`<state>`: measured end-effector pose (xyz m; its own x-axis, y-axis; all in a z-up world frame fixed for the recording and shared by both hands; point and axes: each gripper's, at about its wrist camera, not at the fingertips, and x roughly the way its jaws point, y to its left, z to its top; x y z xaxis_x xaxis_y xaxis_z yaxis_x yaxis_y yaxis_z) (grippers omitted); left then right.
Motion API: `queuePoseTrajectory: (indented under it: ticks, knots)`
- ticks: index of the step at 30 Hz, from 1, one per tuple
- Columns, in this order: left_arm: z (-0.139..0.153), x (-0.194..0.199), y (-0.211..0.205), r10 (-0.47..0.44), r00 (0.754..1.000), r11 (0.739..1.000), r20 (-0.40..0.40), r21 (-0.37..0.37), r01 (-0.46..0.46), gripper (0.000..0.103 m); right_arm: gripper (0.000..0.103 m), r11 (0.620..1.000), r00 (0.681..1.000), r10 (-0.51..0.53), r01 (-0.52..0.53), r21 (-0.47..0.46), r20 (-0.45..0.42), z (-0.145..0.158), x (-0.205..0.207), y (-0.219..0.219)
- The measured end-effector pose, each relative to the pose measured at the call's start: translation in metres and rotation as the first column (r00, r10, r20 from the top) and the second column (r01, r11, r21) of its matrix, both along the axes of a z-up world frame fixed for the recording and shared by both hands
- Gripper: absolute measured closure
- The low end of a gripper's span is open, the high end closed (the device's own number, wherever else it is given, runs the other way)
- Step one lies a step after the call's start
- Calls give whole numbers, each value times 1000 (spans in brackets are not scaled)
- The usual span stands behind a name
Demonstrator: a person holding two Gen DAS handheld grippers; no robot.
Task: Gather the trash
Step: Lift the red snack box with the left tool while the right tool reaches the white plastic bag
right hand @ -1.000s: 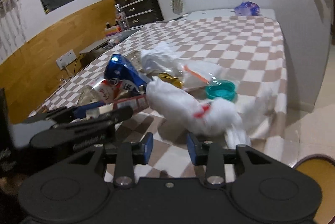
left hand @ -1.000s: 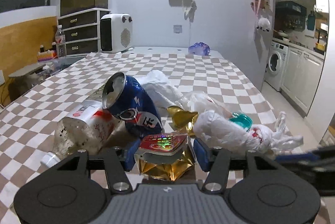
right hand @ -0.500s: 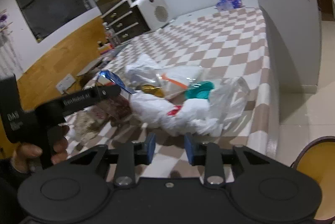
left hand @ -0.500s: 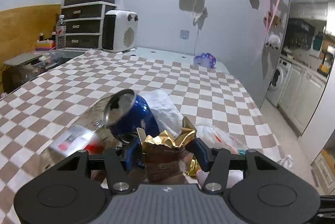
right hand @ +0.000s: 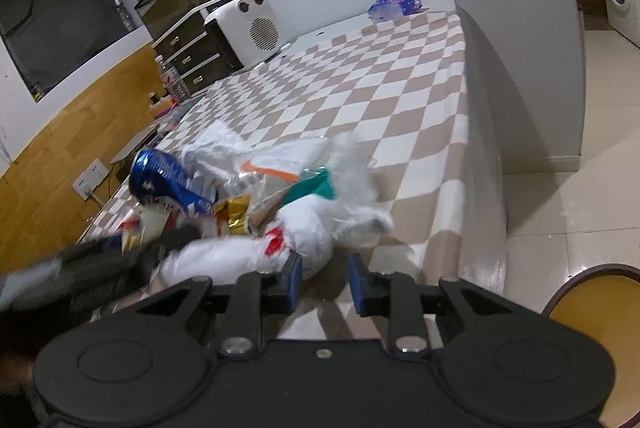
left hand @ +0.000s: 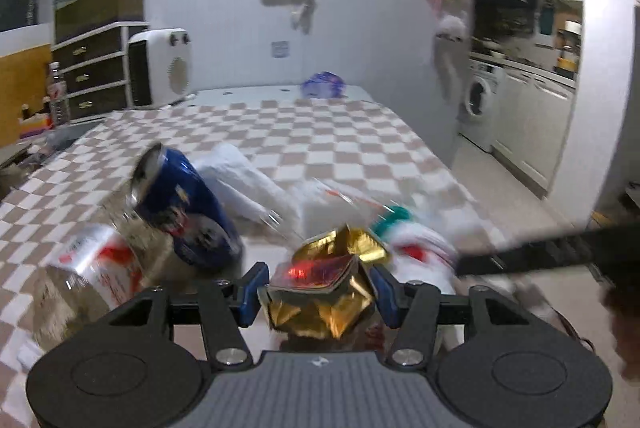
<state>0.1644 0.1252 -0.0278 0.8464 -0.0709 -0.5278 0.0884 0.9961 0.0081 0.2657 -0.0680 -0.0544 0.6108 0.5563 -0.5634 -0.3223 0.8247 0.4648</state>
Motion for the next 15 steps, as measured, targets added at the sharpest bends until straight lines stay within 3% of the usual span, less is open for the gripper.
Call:
queuePoseTrajectory:
  ticks: [5, 8, 15]
  knots:
    - [-8, -23, -18, -23, 1000, 999, -6, 28, 23, 47, 76, 999, 1000, -19, 20, 34, -21, -1, 6, -5]
    - [-12, -34, -24, -35, 999, 999, -24, 0, 35, 47, 74, 997, 999, -39, 41, 58, -27, 0, 2, -11]
    - [-20, -54, -38, -25, 999, 999, -24, 21, 26, 47, 51, 989, 995, -94, 98, 111, -39, 10, -34, -25]
